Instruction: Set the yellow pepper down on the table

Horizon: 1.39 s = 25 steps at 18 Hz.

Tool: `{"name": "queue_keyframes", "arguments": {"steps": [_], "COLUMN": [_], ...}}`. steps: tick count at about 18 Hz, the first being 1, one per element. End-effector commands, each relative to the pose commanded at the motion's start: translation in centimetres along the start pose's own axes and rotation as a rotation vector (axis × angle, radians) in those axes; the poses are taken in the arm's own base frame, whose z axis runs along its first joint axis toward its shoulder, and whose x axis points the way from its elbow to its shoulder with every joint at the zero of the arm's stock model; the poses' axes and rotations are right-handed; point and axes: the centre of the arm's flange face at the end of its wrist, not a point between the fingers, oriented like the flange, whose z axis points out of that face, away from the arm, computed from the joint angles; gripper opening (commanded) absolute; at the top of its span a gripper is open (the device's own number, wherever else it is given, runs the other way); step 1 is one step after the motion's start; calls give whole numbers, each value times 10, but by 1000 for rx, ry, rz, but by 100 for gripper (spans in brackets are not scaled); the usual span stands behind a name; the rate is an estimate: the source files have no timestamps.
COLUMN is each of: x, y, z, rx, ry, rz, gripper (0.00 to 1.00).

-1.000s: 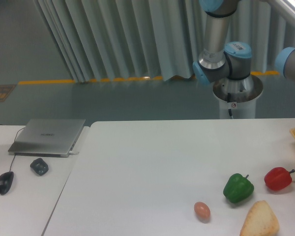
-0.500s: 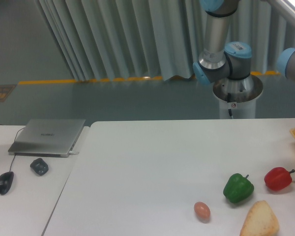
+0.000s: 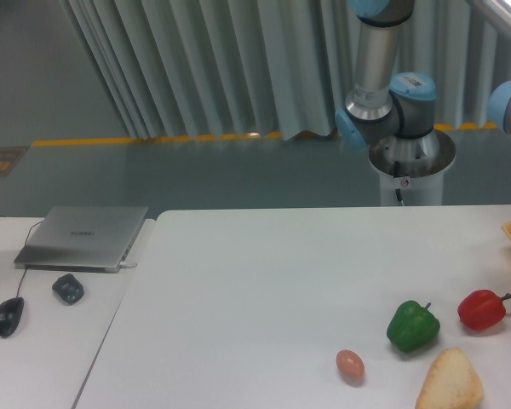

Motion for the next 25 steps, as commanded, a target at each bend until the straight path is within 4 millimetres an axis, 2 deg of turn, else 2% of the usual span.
{"name": "queue_keyframes", "arguments": {"steps": [5, 10, 12, 18, 20, 25], "x": [1, 8, 9, 10, 11, 16], "y": [4, 11, 20, 22, 24, 47], "z": [-3, 4, 3, 5, 7, 23], "rx": [-8, -128, -147, -144, -140, -107], "ry": [0, 69, 79, 84, 95, 140], "rz": [35, 292, 300, 306, 389, 573], "gripper": [100, 100, 100, 100, 100, 100]}}
